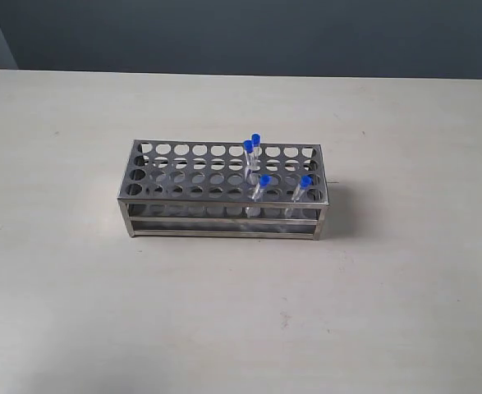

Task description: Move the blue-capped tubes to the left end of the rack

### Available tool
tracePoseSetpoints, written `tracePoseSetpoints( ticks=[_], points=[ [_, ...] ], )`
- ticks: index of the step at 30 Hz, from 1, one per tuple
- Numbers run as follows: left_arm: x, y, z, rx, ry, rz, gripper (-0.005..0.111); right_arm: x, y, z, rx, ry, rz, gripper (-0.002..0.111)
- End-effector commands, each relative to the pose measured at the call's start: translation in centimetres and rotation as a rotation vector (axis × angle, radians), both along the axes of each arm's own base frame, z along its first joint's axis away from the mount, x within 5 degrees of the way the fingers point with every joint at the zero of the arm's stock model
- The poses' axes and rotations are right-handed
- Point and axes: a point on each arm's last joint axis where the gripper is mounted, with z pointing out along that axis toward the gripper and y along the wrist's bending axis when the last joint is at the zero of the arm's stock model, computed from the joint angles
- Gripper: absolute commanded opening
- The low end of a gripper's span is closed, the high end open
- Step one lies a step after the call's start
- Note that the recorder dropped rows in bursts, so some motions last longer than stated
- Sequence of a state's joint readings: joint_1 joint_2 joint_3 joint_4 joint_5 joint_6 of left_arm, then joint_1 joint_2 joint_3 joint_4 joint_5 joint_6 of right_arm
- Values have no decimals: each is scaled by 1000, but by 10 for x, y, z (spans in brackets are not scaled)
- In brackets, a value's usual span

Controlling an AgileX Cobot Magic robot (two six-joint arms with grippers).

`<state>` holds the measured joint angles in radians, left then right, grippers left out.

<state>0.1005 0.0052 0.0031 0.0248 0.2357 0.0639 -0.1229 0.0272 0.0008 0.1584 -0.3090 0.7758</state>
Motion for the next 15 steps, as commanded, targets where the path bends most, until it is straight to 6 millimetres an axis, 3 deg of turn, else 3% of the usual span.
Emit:
tracePoseSetpoints(
  ticks=[1,6,9,10,15],
  points=[
    [0,0,2,-1,-13,-4,1,4,1,-12,145,113,58,-1],
    [0,0,2,-1,-13,-4,1,3,1,-8,114,80,50,-1],
    [0,0,2,-1,-13,-4,1,-5,6,15,-174,-147,-7,-1],
    [0,0,2,-1,-13,-4,1,-7,8,27,-278,-203,-43,-1],
    [0,0,2,-1,-13,-4,1,7,13,96,-649,-138,-154,-1]
  ],
)
